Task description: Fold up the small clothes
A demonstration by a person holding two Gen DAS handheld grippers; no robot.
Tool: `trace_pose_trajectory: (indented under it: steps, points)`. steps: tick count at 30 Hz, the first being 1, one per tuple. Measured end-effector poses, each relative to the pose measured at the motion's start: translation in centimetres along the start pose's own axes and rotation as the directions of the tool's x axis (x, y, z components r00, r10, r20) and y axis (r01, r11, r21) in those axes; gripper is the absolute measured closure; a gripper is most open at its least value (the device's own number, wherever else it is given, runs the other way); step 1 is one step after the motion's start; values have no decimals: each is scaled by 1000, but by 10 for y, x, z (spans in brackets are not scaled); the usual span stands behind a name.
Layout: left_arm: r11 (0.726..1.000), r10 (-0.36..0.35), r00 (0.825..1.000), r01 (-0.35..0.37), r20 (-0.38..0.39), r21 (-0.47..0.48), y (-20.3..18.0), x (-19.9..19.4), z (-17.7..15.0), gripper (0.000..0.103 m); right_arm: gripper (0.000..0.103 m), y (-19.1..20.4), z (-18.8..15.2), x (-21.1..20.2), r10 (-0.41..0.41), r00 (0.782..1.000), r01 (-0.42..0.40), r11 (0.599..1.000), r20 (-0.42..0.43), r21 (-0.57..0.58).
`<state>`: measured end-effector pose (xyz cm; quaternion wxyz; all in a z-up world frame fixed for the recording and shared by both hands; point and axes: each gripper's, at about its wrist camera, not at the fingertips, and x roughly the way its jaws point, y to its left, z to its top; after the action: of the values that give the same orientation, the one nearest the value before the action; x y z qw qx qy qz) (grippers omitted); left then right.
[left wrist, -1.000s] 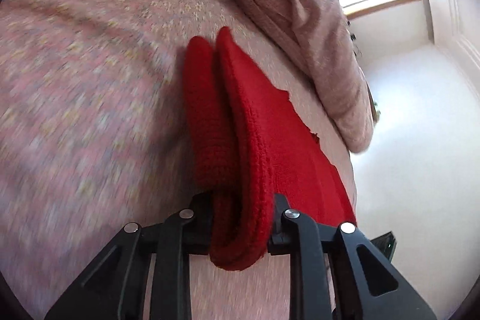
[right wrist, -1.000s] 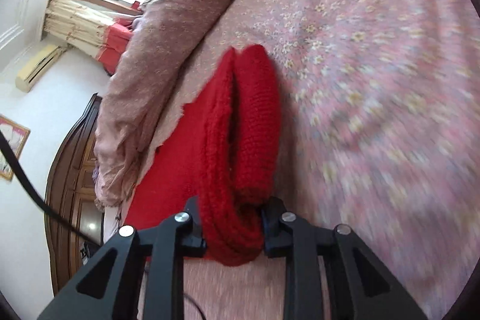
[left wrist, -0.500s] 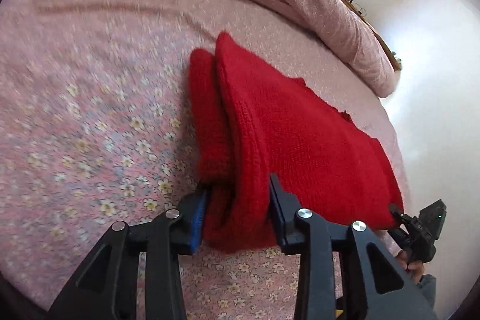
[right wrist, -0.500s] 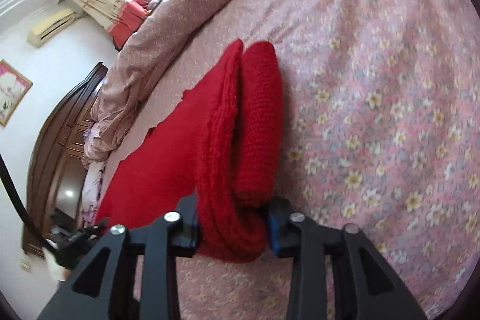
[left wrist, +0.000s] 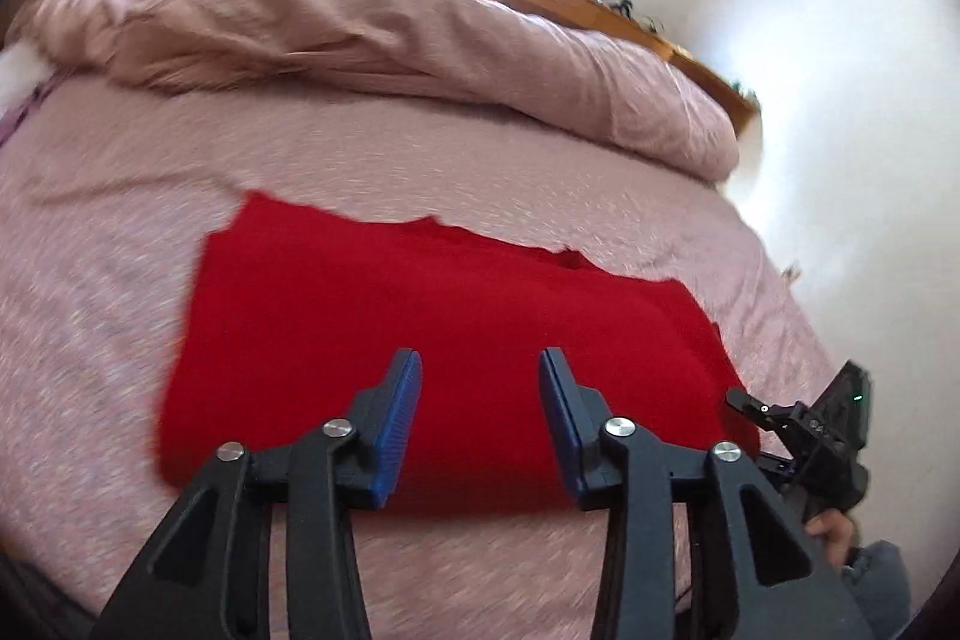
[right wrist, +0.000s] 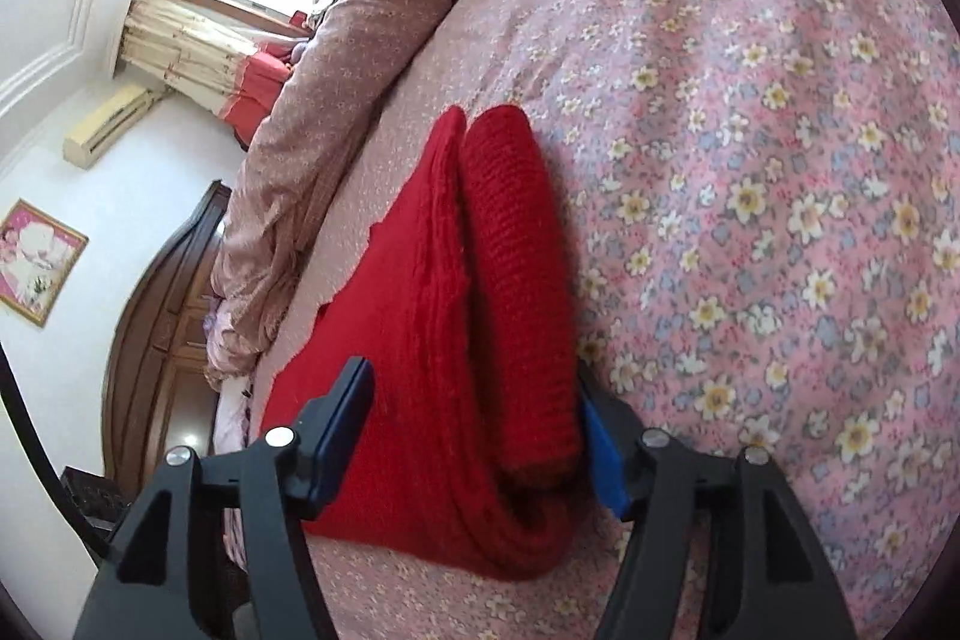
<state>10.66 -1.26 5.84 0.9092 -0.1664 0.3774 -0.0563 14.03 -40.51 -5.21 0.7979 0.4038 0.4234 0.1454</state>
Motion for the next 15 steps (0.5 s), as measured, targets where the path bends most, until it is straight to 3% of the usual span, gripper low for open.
trace_pose_trajectory:
  steps: [3, 4, 5, 8, 10, 13, 15]
  points:
    - [999, 27, 996, -23, -87, 40, -32, 46, -5, 91, 37, -1, 0, 1, -2, 1000, 2, 1000, -10, -1]
    - [998, 37, 994, -32, -107, 49, -39, 57, -10, 92, 43, 1, 1, 3, -14, 999, 14, 1000, -33, -17]
    - [997, 54, 991, -47, -118, 64, -43, 66, -16, 93, 56, 2, 1, 3, -33, 998, 32, 999, -46, -33]
    - [983, 147, 972, -123, -183, 135, -48, 96, -40, 93, 73, -5, 1, 4, -24, 998, 23, 1000, -65, -10]
    - [973, 181, 968, -150, -174, 178, -53, 101, -42, 93, 75, -7, 0, 0, -1, 998, 1, 1000, -63, -9]
    - [987, 151, 961, -133, -233, 93, -44, 96, -28, 93, 76, 10, -1, -3, -24, 999, 21, 996, -38, -91]
    - [991, 132, 967, -120, -217, 65, -44, 82, -23, 93, 76, 16, -2, -4, -37, 999, 34, 993, -28, -114]
